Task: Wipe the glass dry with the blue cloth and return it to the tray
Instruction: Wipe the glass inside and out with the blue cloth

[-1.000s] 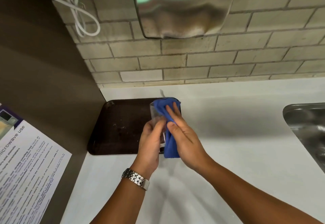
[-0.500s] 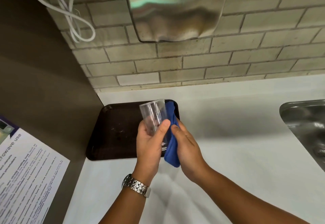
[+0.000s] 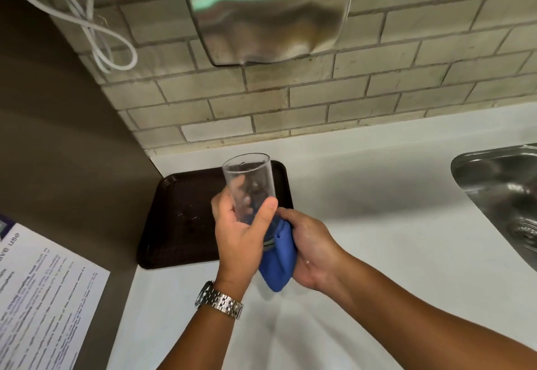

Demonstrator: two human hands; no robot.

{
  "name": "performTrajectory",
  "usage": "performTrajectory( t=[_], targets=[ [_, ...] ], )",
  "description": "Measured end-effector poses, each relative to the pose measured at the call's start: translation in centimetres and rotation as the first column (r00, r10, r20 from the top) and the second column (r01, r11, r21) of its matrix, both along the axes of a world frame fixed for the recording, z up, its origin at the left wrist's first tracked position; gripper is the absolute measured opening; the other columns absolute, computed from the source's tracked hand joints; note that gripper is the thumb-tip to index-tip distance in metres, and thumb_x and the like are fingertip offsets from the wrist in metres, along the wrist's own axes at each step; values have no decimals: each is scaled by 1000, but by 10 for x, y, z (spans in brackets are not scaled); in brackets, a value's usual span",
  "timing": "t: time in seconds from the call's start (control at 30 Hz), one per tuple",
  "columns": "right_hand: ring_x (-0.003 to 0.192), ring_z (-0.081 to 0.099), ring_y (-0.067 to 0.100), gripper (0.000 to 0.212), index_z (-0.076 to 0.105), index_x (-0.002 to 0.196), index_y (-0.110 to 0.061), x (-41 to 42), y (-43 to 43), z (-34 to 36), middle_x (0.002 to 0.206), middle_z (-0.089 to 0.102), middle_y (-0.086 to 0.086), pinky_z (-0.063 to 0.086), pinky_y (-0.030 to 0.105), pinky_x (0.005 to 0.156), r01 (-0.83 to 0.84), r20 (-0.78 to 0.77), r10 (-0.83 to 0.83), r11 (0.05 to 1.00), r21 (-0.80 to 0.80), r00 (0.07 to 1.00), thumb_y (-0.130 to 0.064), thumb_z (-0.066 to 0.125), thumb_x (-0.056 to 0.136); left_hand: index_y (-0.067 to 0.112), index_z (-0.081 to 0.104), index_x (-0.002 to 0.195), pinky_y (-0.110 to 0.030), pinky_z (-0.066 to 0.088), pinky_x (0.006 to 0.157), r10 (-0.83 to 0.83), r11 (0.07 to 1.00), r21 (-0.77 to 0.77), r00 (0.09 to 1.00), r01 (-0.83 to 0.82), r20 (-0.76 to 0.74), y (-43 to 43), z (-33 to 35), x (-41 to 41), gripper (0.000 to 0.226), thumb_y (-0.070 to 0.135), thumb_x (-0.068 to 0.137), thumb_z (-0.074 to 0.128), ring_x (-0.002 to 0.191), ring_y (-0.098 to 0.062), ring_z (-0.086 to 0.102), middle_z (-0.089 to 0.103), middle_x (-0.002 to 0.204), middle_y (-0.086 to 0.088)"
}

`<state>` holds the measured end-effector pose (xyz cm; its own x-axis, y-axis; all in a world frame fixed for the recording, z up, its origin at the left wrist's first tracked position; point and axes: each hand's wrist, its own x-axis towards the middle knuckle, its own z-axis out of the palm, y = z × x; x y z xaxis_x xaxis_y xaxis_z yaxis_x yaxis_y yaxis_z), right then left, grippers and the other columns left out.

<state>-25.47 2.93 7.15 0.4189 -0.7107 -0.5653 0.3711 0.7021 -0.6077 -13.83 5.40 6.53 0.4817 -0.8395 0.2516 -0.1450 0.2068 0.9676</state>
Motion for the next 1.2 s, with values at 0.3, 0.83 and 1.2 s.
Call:
performTrajectory(
  t=[0.3, 0.83, 1.2],
  targets=[
    [127, 70, 9, 39, 59, 150, -30, -4, 12, -1, 137, 75, -8, 52, 26, 110, -227, -385, -127, 628, -745, 914, -24, 40, 117, 17, 65, 151, -42, 67, 98, 21, 978, 187, 845, 94, -534, 9, 0, 0, 86, 63, 83, 90, 123, -27, 82, 82, 138, -13],
    [164, 18, 0, 54, 31, 168, -28, -6, 16, 0, 178, 27, -12, 16, 21, 133, -544, -610, -216, 297, -785, 762, -32, 40, 115, 17, 78, 146, -35, 67, 96, -69, 943, 157, 634, 293, -771, 4, -4, 2, 67, 67, 102, 66, 134, -24, 77, 78, 148, -13],
    [154, 41, -3, 50, 45, 162, -30, -6, 32, 2, 167, 49, -15, 32, 17, 126, -336, -461, -141, 509, -793, 876, -35, 44, 113, 18, 84, 133, -43, 66, 99, -57, 949, 174, 690, 261, -722, 4, -8, 12, 64, 65, 89, 80, 122, -30, 82, 80, 142, -21]
  ],
)
